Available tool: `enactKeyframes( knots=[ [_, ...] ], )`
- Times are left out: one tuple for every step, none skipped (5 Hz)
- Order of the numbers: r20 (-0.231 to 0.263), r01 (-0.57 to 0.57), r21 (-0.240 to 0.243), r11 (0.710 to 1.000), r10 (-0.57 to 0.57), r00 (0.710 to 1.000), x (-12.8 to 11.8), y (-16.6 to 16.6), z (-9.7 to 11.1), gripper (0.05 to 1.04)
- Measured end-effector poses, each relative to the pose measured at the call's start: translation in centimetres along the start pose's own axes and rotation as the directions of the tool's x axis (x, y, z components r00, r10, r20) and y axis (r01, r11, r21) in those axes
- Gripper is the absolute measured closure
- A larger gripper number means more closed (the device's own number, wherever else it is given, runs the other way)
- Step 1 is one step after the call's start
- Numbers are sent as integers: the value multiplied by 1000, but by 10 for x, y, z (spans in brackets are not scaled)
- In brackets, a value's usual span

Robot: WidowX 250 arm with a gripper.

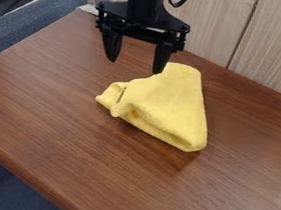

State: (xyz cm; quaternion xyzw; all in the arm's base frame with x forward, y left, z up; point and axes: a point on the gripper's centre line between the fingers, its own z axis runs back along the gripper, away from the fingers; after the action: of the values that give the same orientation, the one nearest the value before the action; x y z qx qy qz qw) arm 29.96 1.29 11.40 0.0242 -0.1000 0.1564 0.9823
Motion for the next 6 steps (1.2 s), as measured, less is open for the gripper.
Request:
enactKeyframes(
  knots=[
    [-19, -3, 6, 1000, 3, 1000, -1, 0, -6, 84],
    [-22, 33, -3, 999, -34, 999, -1, -18, -12, 84],
    [-19, 40, -94, 995, -42, 999, 5, -41, -14, 84],
    [-43, 112, -87, 990, -116, 992, -1, -68, -38, 84],
    [-78, 81, -54, 995, -85, 993, -1, -62, -65, 84],
    [-116, 65, -4, 998, -65, 991, 0, -56, -86, 84]
  ],
)
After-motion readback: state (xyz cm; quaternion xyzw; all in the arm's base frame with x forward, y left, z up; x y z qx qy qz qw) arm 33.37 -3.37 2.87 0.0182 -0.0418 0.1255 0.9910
